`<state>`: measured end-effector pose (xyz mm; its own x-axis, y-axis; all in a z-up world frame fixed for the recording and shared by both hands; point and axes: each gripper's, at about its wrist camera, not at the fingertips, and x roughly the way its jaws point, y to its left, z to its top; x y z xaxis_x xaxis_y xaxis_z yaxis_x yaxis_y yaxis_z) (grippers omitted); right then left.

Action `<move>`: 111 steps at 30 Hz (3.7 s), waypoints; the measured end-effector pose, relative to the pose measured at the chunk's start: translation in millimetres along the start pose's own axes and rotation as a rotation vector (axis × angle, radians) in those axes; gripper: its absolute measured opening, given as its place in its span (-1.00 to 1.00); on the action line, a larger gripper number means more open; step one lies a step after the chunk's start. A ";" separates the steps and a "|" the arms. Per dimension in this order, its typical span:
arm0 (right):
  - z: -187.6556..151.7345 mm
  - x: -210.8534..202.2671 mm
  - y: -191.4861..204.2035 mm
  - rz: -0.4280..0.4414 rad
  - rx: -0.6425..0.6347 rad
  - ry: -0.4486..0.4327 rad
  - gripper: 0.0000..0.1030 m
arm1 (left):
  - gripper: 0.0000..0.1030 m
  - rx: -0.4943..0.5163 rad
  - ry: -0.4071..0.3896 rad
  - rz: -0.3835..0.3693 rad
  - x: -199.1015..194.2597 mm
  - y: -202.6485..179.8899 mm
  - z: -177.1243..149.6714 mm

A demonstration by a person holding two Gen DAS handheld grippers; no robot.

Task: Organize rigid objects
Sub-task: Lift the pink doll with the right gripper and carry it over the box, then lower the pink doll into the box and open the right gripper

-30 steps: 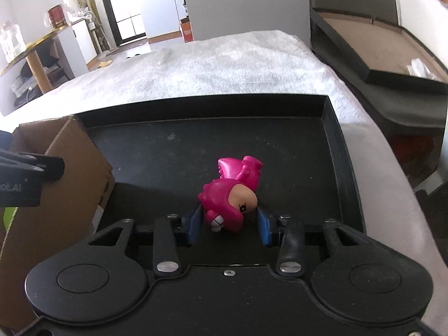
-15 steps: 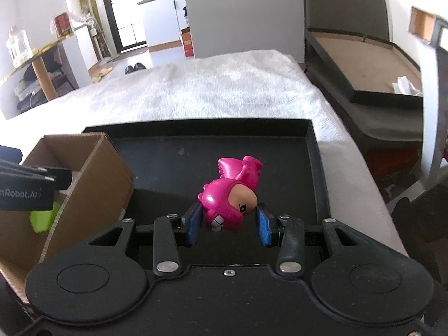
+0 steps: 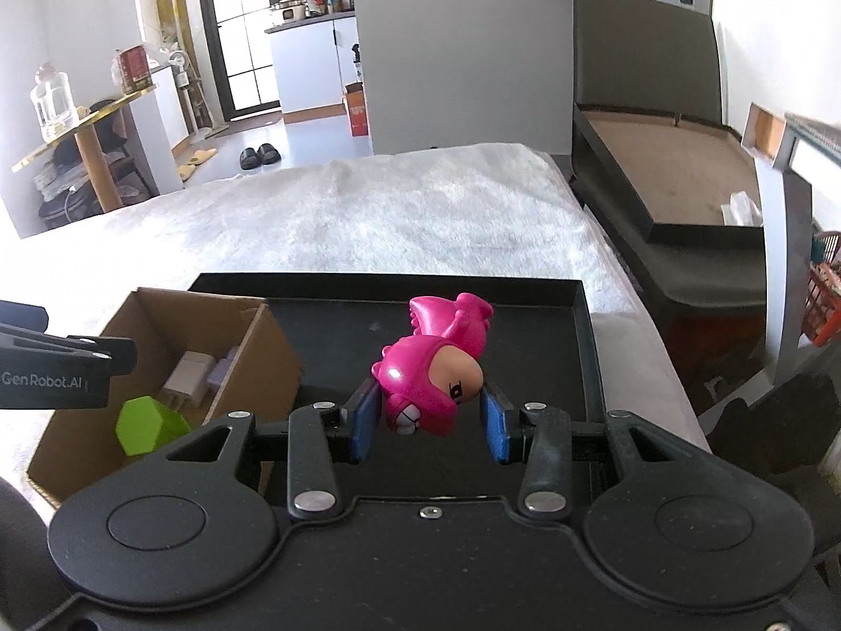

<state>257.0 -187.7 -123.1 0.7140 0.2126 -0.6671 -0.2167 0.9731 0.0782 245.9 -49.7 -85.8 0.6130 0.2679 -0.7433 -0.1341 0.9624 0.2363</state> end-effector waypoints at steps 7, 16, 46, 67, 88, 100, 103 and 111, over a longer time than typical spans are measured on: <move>4.5 -14.0 17.7 -0.008 -0.036 -0.019 -0.21 | 0.47 -0.036 -0.006 -0.014 -8.6 19.7 -6.9; 12.0 -22.3 38.5 -0.015 -0.081 -0.028 -0.21 | 0.47 -0.087 -0.009 -0.025 -11.5 44.2 -11.7; 20.7 0.9 125.7 0.013 -0.275 0.046 -0.21 | 0.14 -0.267 0.067 -0.143 31.9 101.6 -50.2; 23.2 41.2 172.1 0.030 -0.389 0.117 -0.21 | -0.80 -0.341 0.140 -0.231 66.6 119.0 -66.2; 15.0 37.3 167.7 0.036 -0.383 0.142 -0.05 | -0.73 -0.329 0.168 -0.222 65.9 118.7 -63.9; 20.8 5.4 144.3 0.041 -0.259 0.120 0.38 | -0.39 -0.293 0.119 -0.203 26.3 121.6 -51.7; 20.6 -4.4 134.7 0.045 -0.209 0.109 0.51 | -0.24 -0.283 0.105 -0.189 16.8 120.2 -51.0; 17.2 -29.9 113.7 0.070 -0.116 0.077 0.69 | -0.03 -0.261 0.068 -0.184 -12.7 118.7 -48.5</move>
<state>222.5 -81.9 -81.5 0.6424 0.2683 -0.7179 -0.3430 0.9383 0.0438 184.5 63.3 -78.7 0.5930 0.0827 -0.8009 -0.2265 0.9717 -0.0674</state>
